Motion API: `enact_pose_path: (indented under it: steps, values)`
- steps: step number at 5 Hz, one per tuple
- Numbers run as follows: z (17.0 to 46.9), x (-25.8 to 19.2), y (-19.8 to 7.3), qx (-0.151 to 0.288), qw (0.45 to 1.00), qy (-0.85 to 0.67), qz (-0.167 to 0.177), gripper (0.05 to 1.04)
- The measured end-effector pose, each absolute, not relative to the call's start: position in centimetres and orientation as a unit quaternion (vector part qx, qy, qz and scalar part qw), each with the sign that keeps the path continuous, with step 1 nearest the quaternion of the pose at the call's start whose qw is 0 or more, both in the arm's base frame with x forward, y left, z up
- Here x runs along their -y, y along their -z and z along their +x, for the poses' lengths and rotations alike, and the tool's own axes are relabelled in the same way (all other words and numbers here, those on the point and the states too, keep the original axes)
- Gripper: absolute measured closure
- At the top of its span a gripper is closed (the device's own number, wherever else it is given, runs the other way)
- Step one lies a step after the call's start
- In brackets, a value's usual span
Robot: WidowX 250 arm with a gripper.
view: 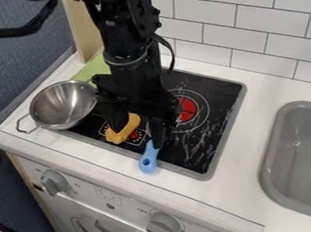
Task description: Move the green cloth to the right top corner of the burner
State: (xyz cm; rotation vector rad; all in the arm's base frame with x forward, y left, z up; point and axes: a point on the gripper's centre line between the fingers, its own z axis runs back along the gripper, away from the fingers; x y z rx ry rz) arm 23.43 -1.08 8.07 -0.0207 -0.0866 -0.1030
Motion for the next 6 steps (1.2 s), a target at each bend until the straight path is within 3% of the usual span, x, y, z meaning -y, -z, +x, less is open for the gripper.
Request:
enact_pose_path:
  steps: [1, 3, 4, 6]
  values:
    - [23.3, 1.1, -7.5, 0.031, 0.998, 0.052, -0.011, 0.083]
    - [31.1, -5.7, -8.7, 0.064, 0.998, -0.005, 0.002, 0.083]
    - [34.7, -9.7, -8.1, 0.082, 0.996, -0.026, 0.001, 0.083]
    - [39.6, -14.6, -3.0, 0.080, 0.996, -0.028, -0.010, 0.083]
